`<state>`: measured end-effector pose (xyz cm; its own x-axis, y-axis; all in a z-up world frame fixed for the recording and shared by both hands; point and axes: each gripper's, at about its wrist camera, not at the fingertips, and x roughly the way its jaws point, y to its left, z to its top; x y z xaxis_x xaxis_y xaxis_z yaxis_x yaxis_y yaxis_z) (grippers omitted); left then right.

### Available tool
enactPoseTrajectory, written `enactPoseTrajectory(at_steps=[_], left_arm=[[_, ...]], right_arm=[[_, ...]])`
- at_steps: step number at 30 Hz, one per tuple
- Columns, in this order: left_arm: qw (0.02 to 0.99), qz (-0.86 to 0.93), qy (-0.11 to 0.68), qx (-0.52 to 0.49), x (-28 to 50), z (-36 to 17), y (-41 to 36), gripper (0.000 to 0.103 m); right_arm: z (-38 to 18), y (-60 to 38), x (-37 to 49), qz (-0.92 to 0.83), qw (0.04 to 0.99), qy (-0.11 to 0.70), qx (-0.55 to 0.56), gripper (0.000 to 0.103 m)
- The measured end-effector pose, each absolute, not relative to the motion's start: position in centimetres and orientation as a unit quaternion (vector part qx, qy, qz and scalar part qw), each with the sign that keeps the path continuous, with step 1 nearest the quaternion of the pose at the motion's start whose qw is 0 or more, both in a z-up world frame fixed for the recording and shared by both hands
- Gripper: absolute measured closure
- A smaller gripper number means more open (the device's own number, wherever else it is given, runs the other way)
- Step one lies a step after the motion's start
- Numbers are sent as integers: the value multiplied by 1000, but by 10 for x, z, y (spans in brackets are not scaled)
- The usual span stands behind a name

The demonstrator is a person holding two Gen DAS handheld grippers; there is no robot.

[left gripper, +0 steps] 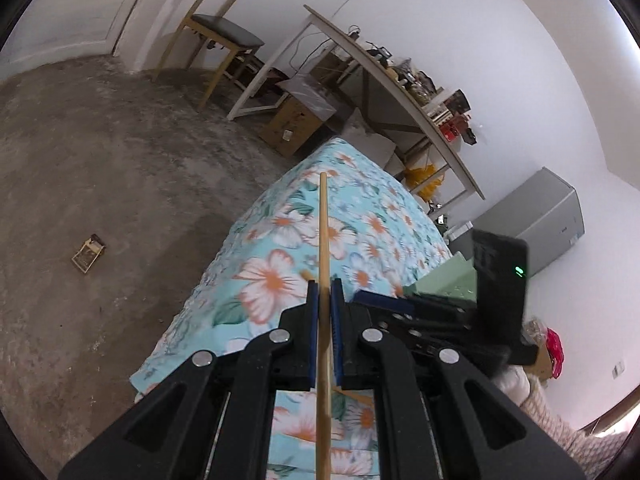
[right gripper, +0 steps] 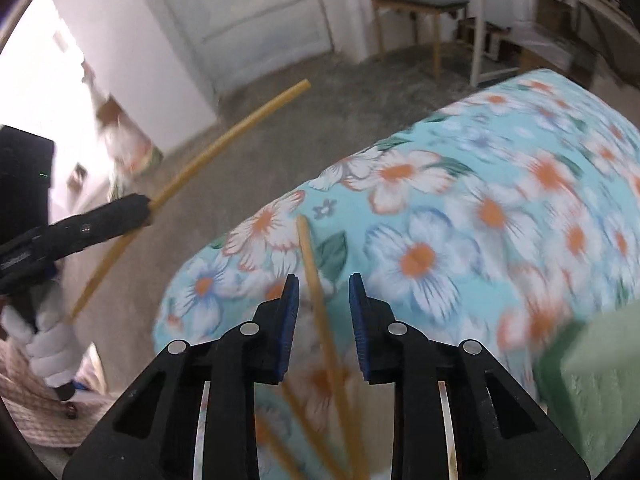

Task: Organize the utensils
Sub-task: 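Lift both held chopsticks and carry them toward the green basket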

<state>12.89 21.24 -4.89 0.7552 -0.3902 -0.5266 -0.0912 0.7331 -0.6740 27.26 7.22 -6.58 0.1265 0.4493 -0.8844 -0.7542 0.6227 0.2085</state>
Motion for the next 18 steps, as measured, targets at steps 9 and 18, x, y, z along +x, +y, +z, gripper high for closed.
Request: enactPoseTrajectory(at_steps=[9, 18], left_arm=[[864, -83, 341, -362, 133, -60, 222, 98], [856, -97, 345, -372, 135, -61, 211, 98]], right_arm=[[-77, 104, 275, 410, 717, 520, -220, 91], [-59, 102, 262, 388, 740, 501, -228, 99]])
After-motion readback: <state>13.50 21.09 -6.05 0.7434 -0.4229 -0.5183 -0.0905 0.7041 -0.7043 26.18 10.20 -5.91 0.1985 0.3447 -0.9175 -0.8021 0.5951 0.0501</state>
